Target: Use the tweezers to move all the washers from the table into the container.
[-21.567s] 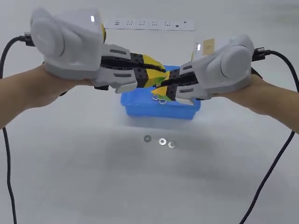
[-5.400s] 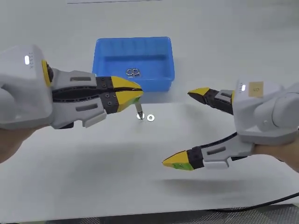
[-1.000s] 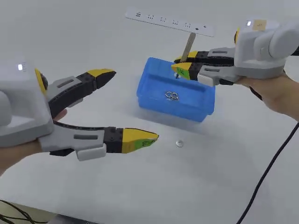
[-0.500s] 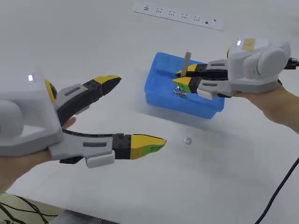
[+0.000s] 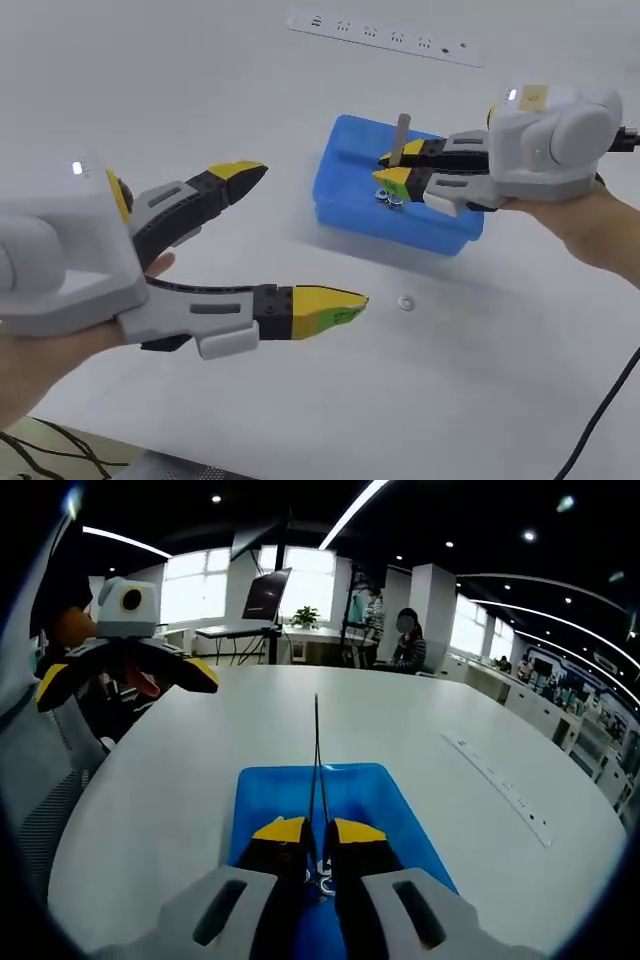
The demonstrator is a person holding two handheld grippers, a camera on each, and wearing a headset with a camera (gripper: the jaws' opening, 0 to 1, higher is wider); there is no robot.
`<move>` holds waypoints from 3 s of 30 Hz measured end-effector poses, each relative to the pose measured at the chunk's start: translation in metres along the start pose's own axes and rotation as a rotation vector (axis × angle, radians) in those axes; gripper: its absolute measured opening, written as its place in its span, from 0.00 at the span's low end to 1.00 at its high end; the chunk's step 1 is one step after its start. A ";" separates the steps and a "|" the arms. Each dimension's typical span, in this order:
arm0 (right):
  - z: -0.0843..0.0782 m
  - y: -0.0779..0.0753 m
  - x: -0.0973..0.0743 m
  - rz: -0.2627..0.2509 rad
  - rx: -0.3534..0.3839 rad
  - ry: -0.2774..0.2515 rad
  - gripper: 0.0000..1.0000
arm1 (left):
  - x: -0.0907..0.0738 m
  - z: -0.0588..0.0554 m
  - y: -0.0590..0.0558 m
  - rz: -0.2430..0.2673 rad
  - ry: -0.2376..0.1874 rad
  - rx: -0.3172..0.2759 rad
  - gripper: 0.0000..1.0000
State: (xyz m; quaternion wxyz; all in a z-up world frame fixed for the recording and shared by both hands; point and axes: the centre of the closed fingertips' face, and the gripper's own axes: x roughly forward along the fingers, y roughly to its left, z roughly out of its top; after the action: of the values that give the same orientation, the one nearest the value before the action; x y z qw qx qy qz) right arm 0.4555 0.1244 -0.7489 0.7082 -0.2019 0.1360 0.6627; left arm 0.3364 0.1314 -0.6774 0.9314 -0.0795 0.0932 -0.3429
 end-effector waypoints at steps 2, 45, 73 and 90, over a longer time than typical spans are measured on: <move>0.000 -0.001 -0.001 -0.005 0.001 0.001 0.09 | -0.001 0.000 0.000 0.000 0.004 0.000 1.00; 0.008 0.004 -0.024 0.011 -0.045 0.002 0.07 | 0.107 0.041 0.041 -0.138 0.108 0.225 0.47; 0.004 0.021 -0.025 0.080 -0.048 0.019 0.08 | 0.116 0.028 0.005 -0.407 0.198 0.410 0.06; 0.009 0.013 -0.033 0.023 -0.005 0.011 0.15 | 0.113 0.036 0.001 -0.393 0.179 0.496 0.04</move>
State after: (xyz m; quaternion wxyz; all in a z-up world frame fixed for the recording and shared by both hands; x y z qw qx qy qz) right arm 0.4394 0.0999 -0.7271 0.6991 -0.2058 0.1408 0.6701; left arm 0.4300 0.0617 -0.6560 0.8265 0.1638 0.0710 -0.5339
